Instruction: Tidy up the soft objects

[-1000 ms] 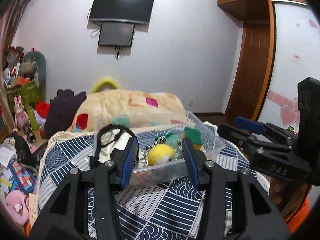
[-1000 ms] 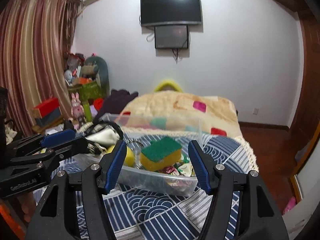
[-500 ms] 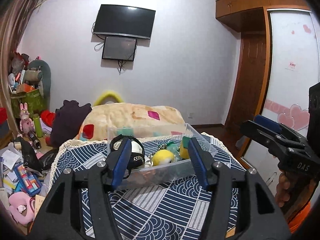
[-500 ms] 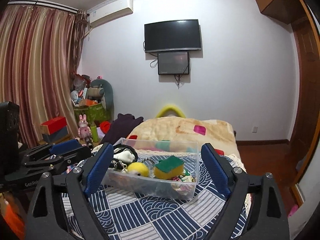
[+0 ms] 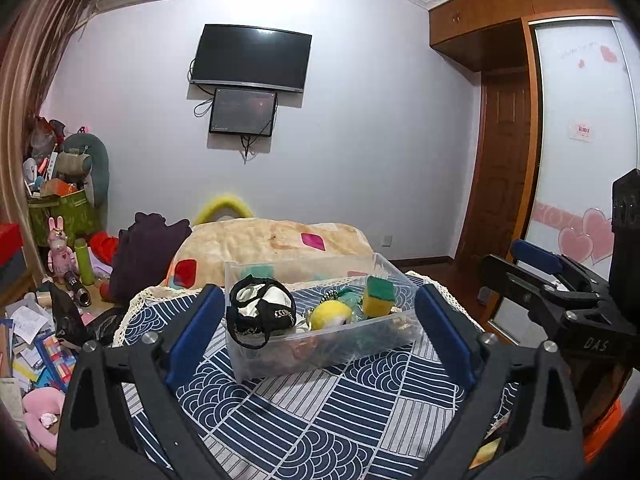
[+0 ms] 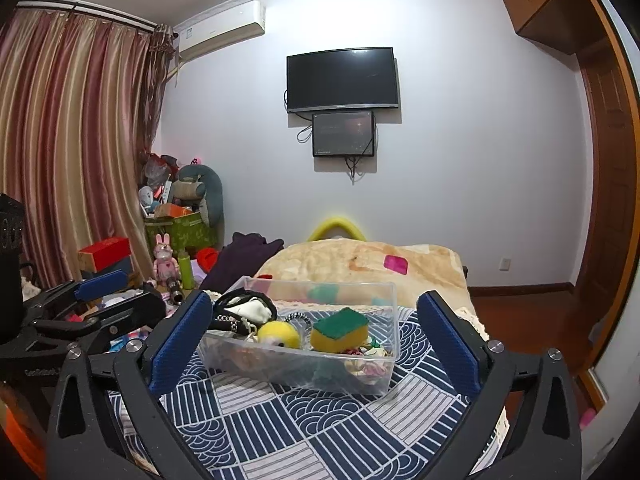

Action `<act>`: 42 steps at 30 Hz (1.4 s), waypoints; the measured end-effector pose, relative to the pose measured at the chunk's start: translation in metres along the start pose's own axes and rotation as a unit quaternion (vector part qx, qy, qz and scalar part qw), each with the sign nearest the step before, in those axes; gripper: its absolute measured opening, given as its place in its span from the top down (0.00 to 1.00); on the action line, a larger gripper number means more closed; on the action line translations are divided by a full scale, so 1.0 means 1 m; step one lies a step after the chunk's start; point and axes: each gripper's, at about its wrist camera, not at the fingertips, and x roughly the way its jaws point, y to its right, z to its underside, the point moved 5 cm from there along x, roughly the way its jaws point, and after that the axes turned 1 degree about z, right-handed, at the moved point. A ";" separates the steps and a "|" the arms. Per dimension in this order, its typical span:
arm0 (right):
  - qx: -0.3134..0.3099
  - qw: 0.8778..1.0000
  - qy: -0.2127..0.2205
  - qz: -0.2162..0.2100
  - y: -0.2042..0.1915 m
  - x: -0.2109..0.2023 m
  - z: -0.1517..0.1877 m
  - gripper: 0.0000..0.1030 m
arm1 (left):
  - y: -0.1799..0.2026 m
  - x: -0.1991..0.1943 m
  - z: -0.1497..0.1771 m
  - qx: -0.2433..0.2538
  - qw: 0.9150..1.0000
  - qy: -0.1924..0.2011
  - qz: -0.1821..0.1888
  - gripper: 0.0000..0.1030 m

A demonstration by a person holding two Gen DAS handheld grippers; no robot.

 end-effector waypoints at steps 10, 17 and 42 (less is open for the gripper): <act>0.005 1.000 0.001 -0.001 0.003 -0.002 0.004 0.00 | 0.001 0.001 0.005 0.004 1.000 -0.001 -0.009 0.01; 0.010 1.000 0.001 -0.001 0.006 -0.003 0.005 0.00 | 0.002 0.002 0.007 0.006 1.000 -0.001 -0.010 0.01; 0.012 1.000 -0.001 -0.002 0.008 -0.005 0.005 0.00 | 0.004 -0.002 0.005 0.001 1.000 0.003 0.000 0.00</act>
